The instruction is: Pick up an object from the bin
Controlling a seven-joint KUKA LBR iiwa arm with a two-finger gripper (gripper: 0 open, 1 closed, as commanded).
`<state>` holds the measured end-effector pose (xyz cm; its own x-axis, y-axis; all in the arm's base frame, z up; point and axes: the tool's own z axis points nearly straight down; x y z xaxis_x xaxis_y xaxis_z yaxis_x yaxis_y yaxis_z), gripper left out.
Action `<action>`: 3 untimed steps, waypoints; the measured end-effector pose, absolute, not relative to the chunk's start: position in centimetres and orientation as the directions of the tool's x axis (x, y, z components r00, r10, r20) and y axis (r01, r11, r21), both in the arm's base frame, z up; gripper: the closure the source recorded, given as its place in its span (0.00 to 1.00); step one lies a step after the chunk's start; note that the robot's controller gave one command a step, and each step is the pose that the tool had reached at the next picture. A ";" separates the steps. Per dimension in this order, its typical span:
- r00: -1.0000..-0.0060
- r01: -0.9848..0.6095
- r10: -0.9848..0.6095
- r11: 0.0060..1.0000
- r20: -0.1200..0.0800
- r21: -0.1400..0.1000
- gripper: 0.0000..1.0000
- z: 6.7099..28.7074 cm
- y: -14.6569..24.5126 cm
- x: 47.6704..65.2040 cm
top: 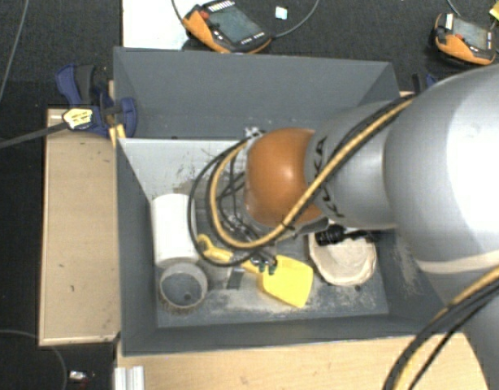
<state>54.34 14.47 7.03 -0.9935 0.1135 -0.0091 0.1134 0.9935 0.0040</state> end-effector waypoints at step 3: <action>-0.979 -0.203 -0.203 0.979 -0.016 0.012 1.00 7.0 18.0 52.6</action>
Offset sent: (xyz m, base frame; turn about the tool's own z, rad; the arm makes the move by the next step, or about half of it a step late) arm -0.0356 -0.0335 -0.0003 0.0701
